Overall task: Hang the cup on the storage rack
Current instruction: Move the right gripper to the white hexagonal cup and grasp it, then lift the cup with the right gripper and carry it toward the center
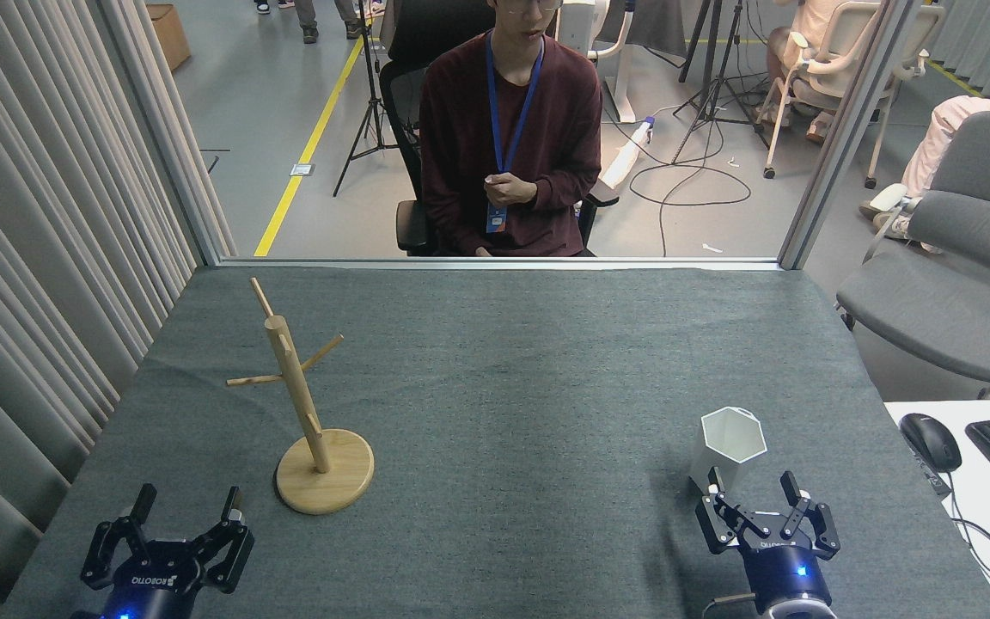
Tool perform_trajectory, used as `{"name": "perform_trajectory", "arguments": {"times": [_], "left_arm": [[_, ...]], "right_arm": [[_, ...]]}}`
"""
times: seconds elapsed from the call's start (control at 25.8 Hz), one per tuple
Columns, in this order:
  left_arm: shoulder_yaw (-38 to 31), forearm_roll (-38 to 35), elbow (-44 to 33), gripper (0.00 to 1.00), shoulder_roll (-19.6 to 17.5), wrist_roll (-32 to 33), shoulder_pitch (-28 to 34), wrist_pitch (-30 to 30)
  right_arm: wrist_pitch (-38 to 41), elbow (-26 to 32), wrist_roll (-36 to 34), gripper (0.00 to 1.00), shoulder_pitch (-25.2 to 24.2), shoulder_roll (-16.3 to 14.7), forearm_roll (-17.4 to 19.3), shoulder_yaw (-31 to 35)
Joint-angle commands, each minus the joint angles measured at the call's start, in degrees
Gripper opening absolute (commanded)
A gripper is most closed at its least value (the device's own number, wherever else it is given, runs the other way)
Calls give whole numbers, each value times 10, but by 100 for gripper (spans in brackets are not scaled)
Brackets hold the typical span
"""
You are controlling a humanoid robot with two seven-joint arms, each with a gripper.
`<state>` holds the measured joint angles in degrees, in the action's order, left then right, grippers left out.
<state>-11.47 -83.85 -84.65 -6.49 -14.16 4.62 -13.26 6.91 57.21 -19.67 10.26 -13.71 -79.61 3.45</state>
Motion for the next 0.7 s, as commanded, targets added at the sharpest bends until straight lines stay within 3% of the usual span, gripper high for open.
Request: {"name": "perform_trajectory", "arguments": {"times": [0.0, 0.66], "left_arm": [[0, 0, 0, 99, 0, 0, -1, 0], [-2, 0, 0, 99, -3, -1, -1, -1]], "right_arm": [[1, -13, 2, 98, 13, 0, 0, -1], [-1, -86, -3, 98, 79, -1, 0, -29]]}}
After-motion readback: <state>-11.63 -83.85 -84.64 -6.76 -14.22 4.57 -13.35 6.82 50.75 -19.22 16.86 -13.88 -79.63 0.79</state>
